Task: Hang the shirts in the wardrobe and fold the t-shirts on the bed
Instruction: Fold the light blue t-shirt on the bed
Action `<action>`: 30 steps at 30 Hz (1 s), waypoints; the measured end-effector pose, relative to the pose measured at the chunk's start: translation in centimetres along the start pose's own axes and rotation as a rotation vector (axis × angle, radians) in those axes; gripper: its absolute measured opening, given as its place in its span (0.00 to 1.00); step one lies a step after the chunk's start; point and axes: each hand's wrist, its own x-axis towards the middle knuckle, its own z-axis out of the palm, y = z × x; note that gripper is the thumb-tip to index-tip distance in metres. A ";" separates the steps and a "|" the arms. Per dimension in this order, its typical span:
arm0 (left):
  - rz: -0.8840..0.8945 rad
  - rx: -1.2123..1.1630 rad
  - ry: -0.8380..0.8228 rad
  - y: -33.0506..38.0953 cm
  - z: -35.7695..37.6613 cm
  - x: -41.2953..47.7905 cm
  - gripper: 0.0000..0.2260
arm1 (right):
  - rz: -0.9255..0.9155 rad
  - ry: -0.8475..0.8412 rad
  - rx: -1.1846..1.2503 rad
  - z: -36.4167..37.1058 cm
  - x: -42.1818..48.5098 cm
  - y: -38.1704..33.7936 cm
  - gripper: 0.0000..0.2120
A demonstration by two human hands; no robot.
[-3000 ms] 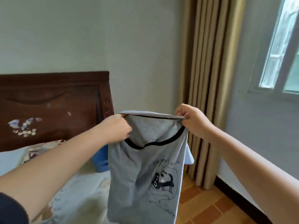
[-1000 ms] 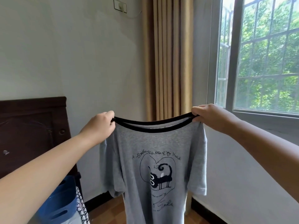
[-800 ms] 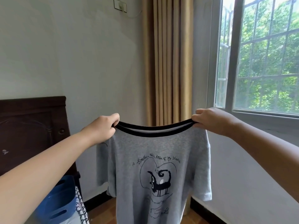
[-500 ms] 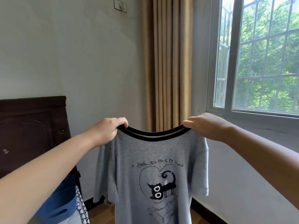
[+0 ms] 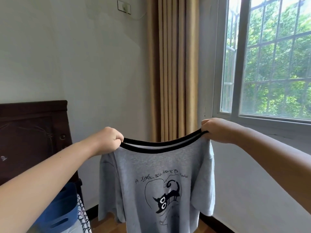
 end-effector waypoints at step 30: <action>-0.135 -0.056 0.260 3.1 -0.8 1.4 0.04 | 0.474 0.565 0.786 -1.3 2.9 -5.2 0.16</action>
